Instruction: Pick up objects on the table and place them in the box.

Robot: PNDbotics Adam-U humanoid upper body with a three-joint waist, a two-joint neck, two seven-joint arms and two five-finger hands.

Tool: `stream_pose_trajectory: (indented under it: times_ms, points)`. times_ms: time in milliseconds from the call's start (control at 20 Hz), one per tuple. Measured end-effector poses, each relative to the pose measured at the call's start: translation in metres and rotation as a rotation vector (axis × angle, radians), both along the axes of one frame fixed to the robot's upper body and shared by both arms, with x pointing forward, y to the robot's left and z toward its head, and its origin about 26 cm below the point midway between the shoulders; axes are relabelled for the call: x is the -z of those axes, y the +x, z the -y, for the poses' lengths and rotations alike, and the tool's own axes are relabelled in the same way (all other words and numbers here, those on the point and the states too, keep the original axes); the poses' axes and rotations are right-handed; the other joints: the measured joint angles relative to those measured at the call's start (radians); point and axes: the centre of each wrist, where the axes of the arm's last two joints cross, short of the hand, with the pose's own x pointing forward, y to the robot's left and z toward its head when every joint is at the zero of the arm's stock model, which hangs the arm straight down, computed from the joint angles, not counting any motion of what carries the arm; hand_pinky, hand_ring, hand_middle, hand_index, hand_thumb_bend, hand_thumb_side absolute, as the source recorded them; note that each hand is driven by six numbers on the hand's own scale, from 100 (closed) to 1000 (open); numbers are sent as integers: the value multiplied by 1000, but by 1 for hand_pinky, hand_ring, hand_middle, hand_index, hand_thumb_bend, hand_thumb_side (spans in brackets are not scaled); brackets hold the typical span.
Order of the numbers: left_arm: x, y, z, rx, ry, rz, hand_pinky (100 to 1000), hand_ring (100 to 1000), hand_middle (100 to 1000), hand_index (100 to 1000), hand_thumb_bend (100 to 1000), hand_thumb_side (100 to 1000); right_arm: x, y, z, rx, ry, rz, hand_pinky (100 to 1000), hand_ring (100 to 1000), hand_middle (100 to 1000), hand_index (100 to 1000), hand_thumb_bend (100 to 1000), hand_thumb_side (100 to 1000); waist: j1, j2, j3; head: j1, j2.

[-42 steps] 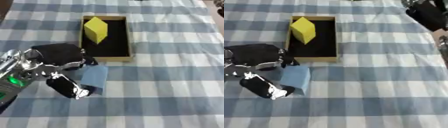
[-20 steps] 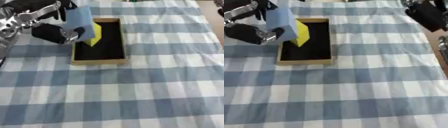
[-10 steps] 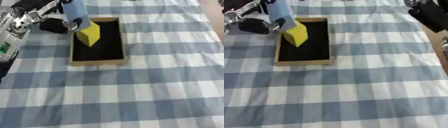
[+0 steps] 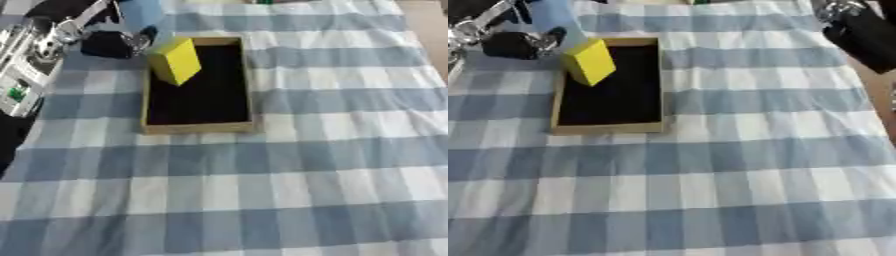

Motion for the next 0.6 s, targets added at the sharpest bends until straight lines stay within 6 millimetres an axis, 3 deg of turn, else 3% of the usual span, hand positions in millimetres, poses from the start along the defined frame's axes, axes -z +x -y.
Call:
stream_pose_trajectory:
  times_ms: [600]
  points:
    - [-26, -16, 13, 95, -104, -78, 563, 584, 541, 775, 100, 642, 3, 0, 1, 8, 3, -13, 819, 794, 582, 821, 100, 876, 15, 5, -1, -6, -4]
